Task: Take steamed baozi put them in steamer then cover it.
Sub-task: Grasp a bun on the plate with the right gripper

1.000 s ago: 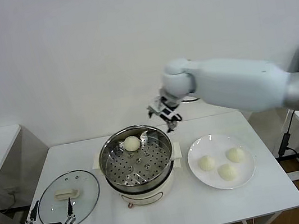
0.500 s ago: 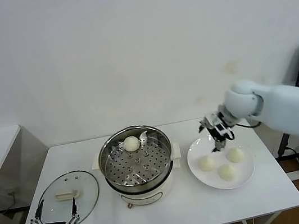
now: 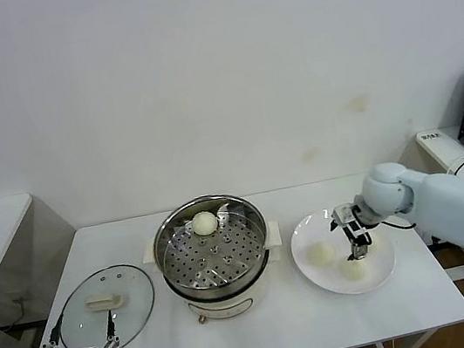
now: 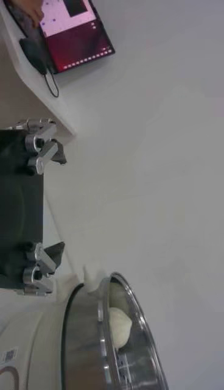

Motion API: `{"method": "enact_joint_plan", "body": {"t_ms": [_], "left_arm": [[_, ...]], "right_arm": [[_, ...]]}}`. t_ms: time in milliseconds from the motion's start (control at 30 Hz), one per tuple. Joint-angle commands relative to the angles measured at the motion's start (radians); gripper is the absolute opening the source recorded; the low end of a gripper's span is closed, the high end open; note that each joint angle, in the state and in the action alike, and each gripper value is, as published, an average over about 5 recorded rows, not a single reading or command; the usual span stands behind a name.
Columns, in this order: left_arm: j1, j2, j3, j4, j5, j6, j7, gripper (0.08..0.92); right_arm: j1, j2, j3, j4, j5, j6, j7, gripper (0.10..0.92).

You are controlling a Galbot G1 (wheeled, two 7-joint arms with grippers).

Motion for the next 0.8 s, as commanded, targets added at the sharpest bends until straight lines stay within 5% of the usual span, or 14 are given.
{"method": "enact_joint_plan", "body": {"t_ms": [33, 533, 800], "left_arm": [[0.002, -0.001, -0.004, 0.001, -0.001, -0.002, -0.001, 0.823], [-0.012, 0.000, -0.006, 0.016, -0.001, -0.003, -0.003, 0.823], [-0.012, 0.000, -0.010, 0.021, -0.002, -0.005, -0.005, 0.823]], "right_arm": [[-0.087, 0.123, 0.045, -0.136, -0.038, 0.002, 0.011, 0.823], [-0.113, 0.214, 0.058, -0.263, -0.073, 0.014, 0.038, 0.820], [-0.109, 0.230, 0.060, -0.285, -0.070, 0.011, 0.029, 0.733]]}}
